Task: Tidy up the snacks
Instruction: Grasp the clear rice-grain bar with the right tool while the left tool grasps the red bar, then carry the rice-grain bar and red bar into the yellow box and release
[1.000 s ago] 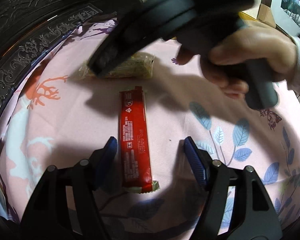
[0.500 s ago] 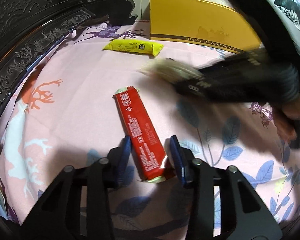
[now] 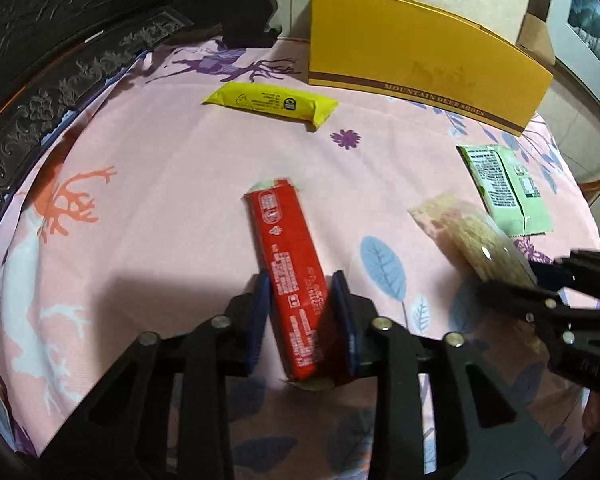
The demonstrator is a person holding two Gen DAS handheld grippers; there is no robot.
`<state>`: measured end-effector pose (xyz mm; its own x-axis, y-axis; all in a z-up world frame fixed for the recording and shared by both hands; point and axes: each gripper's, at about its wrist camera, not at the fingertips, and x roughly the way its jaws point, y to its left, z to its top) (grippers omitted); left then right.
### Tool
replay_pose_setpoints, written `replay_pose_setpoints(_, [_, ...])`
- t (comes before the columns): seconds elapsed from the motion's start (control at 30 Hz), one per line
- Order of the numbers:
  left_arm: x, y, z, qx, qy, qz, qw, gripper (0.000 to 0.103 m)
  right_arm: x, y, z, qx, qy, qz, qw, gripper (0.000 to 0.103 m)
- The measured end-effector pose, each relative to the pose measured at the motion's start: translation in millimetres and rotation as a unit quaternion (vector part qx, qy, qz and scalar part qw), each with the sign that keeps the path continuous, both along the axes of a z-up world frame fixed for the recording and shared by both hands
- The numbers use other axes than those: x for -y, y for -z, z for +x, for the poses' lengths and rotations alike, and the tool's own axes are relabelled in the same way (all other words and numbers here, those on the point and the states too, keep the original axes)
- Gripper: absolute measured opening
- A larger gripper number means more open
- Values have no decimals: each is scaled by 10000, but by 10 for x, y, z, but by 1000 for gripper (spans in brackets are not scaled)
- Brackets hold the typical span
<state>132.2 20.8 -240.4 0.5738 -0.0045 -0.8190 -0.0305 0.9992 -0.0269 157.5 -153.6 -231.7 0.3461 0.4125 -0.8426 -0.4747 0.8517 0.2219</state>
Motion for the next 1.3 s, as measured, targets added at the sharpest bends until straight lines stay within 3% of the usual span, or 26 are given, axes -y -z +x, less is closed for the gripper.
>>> replay_pose_setpoints(0.27, [35, -190, -101, 89, 153, -6, 9998, 25, 214, -187, -97, 96, 328, 230, 9992, 29])
replay_pose_setpoints(0.53, [216, -806, 102, 738, 473, -39, 9961, 25, 447, -698, 35, 626, 664, 476, 9947, 30])
replay_pose_setpoints(0.67, [326, -1210, 540, 1175, 658, -129, 9908, 25, 605, -1080, 365, 1060, 895, 594, 9886, 30])
replay_pose_setpoints(0.87, [512, -1628, 1272, 1480, 938, -342, 9839, 25, 853, -1464, 954, 1487, 1329, 700, 9774, 30])
replay_pose_setpoints(1.0, [730, -1707, 1700, 1477, 1148, -114, 9823, 25, 961, -1555, 1359, 1462, 1604, 837, 9726, 30])
replay_pose_setpoints(1.3, [1027, -1676, 2516, 1253, 1162, -105, 9852, 25, 970, -1513, 2069, 1446, 1915, 604, 9689, 30])
